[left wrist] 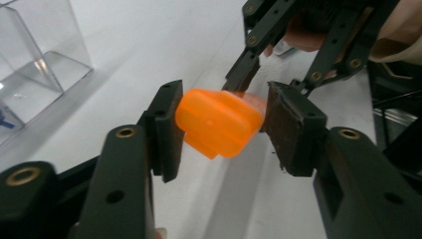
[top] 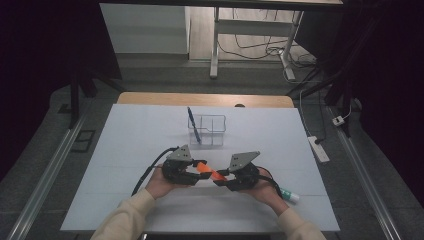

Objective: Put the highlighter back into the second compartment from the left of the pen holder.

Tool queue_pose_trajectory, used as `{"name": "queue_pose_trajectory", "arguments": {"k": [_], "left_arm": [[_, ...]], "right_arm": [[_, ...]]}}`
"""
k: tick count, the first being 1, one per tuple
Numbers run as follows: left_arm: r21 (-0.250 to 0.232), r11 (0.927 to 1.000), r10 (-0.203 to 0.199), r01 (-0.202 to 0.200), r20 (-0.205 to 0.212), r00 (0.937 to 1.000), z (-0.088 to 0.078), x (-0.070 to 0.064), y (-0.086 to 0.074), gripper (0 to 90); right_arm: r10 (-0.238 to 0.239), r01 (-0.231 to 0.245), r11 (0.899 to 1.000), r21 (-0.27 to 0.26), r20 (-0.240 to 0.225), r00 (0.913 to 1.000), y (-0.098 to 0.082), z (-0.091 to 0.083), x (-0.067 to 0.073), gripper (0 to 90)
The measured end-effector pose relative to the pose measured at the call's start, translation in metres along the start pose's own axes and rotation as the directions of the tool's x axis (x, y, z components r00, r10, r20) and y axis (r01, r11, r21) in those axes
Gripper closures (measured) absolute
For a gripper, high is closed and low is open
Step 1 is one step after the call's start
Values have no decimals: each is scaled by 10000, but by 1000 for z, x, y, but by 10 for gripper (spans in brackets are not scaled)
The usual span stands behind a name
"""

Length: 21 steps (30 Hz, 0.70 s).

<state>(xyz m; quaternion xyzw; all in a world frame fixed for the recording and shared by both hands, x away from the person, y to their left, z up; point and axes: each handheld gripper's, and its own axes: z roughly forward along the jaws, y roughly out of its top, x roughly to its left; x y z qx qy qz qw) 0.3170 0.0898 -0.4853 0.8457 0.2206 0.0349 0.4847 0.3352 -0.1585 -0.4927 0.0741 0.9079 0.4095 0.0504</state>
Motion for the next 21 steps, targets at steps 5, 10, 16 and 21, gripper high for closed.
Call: {"name": "queue_pose_trajectory", "arguments": {"k": [5, 10, 16, 21], "left_arm": [[-246, 9994, -241, 258, 657, 9976, -2, 2, 0, 606], [-194, 9998, -26, 39, 644, 9979, -4, -1, 2, 641], [-53, 9998, -178, 181, 592, 9981, -2, -2, 4, 652], [-89, 9999, -56, 59, 336, 9994, -4, -5, 7, 655]], "right_arm": [[-260, 260, 9994, 207, 22, 9997, 0, 3, 2, 629], [-391, 392, 9991, 184, -31, 9992, 1, 4, 4, 624], [-184, 183, 9998, 114, 58, 9998, -1, 4, 2, 607], [49, -48, 9999, -93, 116, 9999, -2, 2, 0, 573]]}}
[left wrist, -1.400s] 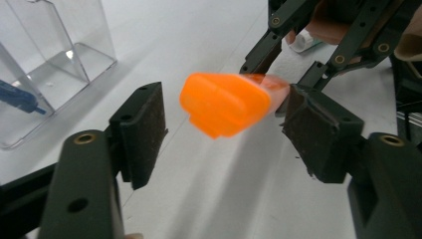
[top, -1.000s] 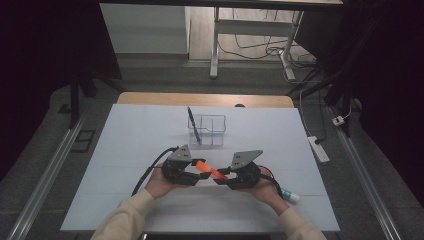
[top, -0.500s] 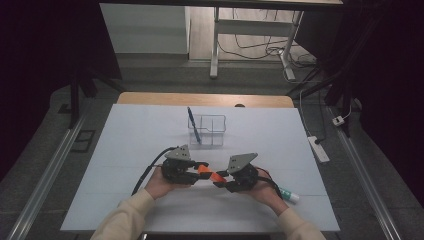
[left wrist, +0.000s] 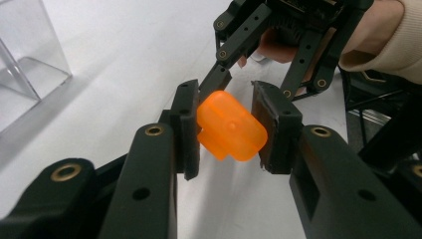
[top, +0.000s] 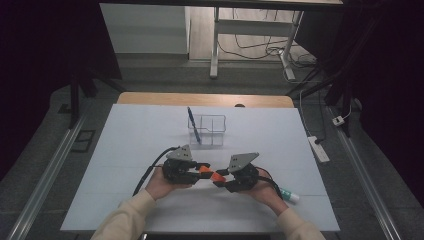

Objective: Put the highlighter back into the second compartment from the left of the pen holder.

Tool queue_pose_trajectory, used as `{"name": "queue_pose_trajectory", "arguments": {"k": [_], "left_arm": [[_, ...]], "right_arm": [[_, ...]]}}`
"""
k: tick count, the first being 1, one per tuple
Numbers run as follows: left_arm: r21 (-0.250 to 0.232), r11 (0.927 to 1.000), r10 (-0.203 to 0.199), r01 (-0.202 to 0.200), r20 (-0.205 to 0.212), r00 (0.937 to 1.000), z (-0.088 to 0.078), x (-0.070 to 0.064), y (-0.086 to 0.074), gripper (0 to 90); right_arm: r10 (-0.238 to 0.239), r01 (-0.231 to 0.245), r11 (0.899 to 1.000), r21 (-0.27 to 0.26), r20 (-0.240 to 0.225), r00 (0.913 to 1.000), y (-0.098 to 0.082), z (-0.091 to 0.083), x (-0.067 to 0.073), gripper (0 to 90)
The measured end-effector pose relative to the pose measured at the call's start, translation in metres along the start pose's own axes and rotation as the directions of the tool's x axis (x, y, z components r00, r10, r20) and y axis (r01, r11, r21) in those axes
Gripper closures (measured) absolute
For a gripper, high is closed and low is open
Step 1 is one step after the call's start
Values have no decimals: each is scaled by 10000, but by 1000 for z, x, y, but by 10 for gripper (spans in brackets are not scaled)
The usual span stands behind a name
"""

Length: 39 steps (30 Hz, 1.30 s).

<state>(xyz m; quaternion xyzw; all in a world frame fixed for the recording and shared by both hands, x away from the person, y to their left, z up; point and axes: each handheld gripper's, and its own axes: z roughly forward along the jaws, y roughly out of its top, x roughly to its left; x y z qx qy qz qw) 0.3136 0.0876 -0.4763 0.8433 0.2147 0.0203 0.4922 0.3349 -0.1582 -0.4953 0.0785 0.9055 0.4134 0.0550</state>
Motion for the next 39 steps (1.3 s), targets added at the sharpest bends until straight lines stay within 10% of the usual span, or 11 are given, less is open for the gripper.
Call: {"name": "queue_pose_trajectory", "arguments": {"k": [19, 39], "left_arm": [[-237, 9993, -292, 275, -750, 9968, -18, 11, -1, 655], [-406, 9981, -514, 467, -1236, 9910, -32, 16, -3, 655]], "right_arm": [[1124, -976, 9879, -1209, 1221, 9861, -5, -22, -8, 404], [2478, -2215, 9666, -1289, 2499, 9360, -48, -69, -13, 403]]}}
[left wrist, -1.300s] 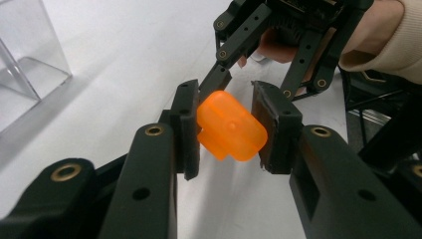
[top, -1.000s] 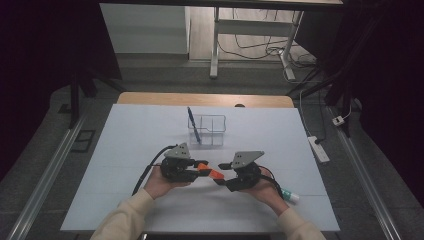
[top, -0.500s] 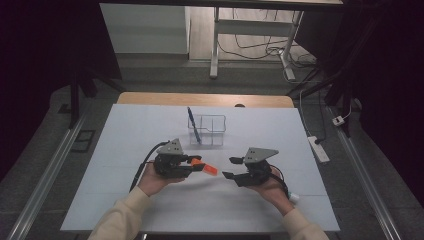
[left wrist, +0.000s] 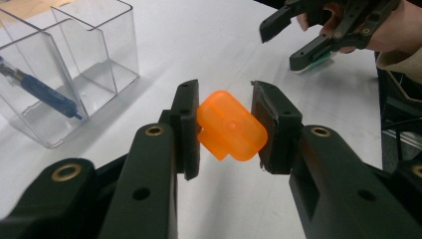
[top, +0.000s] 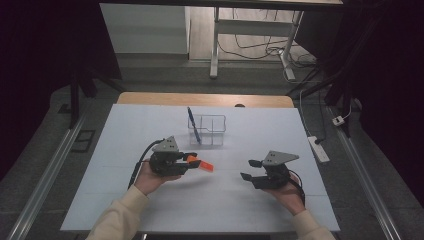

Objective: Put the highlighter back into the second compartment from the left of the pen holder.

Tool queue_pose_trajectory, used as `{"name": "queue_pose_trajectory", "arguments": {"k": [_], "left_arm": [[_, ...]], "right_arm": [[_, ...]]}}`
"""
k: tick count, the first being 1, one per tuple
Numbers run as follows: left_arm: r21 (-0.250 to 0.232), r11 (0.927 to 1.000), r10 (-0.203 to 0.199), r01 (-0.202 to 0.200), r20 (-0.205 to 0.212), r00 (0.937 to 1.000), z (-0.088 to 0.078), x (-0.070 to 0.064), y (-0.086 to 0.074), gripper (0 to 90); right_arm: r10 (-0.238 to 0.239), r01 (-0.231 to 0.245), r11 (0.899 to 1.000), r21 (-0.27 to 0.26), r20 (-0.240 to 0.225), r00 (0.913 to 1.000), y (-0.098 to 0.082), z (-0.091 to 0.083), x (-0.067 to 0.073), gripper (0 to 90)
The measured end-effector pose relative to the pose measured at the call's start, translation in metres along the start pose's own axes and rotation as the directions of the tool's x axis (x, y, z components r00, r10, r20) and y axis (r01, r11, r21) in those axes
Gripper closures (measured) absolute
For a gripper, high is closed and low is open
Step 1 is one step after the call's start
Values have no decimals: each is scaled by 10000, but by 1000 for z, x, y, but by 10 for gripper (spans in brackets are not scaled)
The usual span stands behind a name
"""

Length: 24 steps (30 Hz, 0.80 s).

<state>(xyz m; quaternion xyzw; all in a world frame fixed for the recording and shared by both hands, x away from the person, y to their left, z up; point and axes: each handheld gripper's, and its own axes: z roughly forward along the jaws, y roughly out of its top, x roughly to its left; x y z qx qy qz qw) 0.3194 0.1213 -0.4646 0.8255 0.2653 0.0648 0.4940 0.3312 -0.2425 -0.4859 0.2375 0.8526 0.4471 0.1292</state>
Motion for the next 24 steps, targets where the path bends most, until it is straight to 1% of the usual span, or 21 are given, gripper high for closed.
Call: {"name": "queue_pose_trajectory", "arguments": {"k": [5, 7, 9, 12, 13, 14, 16, 17, 20, 22, 24], "left_arm": [[-107, 9999, -78, 77, -115, 9999, -3, 1, 1, 655], [-131, 9998, -149, 147, -93, 9998, -4, 1, 2, 655], [-120, 9999, -30, 28, -135, 9999, -5, 1, 4, 655], [-160, 9999, -46, 43, -178, 9998, -7, 4, 6, 655], [-185, 9998, -60, 56, -210, 9998, -8, 5, 8, 655], [-275, 9996, -122, 116, -220, 9997, -9, 6, 9, 655], [-404, 9990, -194, 185, -225, 9996, -11, 10, 13, 655], [-449, 9988, -199, 188, -235, 9995, -11, 11, 15, 655], [-507, 9985, -227, 211, -313, 9993, -13, 14, 24, 655], [-606, 9979, -264, 242, -361, 9990, -14, 16, 31, 655], [-638, 9978, -202, 175, -424, 9989, -15, 17, 38, 655]], "right_arm": [[203, -202, 9998, -48, 205, 9996, -7, -9, -4, 403], [252, -252, 9997, -22, 260, 9993, -9, -11, -6, 403], [338, -337, 9994, -41, 251, 9991, -12, -13, -7, 402], [397, -395, 9992, -108, 179, 9991, -15, -15, -7, 397], [349, -348, 9993, -110, 178, 9992, -16, -16, -7, 396], [342, -341, 9994, -93, 193, 9992, -16, -17, -7, 396], [368, -365, 9993, -97, 335, 9988, -18, -18, -7, 396], [395, -391, 9991, -140, 276, 9988, -19, -19, -7, 396], [456, -452, 9989, -129, 349, 9983, -21, -20, -8, 396], [484, -478, 9986, -218, 297, 9984, -23, -21, -9, 395], [580, -573, 9980, -275, 273, 9979, -24, -22, -10, 393]]}}
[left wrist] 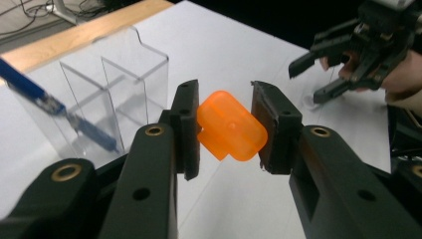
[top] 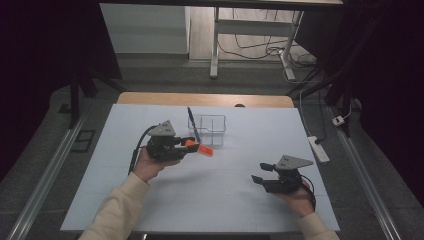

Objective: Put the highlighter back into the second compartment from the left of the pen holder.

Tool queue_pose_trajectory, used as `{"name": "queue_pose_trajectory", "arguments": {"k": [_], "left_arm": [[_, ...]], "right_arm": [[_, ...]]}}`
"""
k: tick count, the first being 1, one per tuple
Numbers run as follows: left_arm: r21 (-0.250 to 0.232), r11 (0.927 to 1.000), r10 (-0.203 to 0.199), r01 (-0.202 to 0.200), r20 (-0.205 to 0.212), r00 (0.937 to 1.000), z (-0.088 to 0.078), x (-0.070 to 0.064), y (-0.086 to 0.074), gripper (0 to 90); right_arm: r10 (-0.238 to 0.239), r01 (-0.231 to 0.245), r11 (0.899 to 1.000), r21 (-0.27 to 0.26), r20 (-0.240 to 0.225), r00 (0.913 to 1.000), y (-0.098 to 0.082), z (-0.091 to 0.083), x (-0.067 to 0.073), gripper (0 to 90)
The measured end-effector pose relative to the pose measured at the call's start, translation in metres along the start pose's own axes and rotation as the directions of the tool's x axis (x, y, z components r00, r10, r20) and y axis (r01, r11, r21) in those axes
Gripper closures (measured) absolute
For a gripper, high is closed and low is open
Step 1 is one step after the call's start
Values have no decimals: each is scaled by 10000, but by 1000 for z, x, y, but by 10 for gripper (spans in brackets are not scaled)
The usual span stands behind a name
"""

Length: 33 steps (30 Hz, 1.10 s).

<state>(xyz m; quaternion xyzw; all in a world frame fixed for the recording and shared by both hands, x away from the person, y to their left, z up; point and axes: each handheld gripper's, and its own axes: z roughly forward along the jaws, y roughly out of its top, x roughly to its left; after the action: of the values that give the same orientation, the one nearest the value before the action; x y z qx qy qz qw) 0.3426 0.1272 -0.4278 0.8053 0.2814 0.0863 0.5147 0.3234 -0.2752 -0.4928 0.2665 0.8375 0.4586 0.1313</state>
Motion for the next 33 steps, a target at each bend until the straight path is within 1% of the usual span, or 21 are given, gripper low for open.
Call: {"name": "queue_pose_trajectory", "arguments": {"k": [1, 2, 8, 9, 14, 18, 24, 28, 30, 33], "left_arm": [[36, 10000, 66, -66, -35, 10000, 0, 1, 4, 655], [77, 9999, 133, -133, -51, 9999, 0, 1, 7, 655], [128, 9999, 107, -103, -243, 9996, 3, 8, 27, 654], [169, 9998, 118, -113, -287, 9995, 3, 9, 30, 655], [354, 9993, 144, -124, -564, 9983, 4, 19, 44, 654], [455, 9990, 23, 13, -798, 9968, 4, 29, 54, 654], [839, 9961, -165, 271, -1238, 9922, 10, 44, 69, 654], [1101, 9931, -243, 411, -1501, 9884, 16, 52, 74, 654], [1198, 9913, -355, 546, -1565, 9870, 19, 56, 76, 654], [1403, 9878, -429, 676, -1719, 9842, 23, 60, 79, 654]], "right_arm": [[42, -43, 10000, -66, -54, 10000, 0, 0, -1, 393], [74, -74, 10000, -22, -38, 10000, -1, -1, -2, 391], [52, -52, 10000, -57, -1, 10000, -1, -1, -4, 386], [37, -37, 10000, -60, 41, 10000, -1, -1, -4, 383], [115, -116, 9999, -41, -27, 9999, -1, -1, -5, 379], [120, -120, 9999, -39, -32, 9999, -1, -1, -5, 378], [108, -108, 9999, -13, -69, 9999, -2, 0, -5, 379], [100, -100, 9999, 59, -40, 9999, -2, 1, -5, 379], [113, -113, 9999, 39, -112, 9999, -2, 1, -6, 379], [84, -84, 9999, 109, -62, 9999, -3, 1, -5, 379]]}}
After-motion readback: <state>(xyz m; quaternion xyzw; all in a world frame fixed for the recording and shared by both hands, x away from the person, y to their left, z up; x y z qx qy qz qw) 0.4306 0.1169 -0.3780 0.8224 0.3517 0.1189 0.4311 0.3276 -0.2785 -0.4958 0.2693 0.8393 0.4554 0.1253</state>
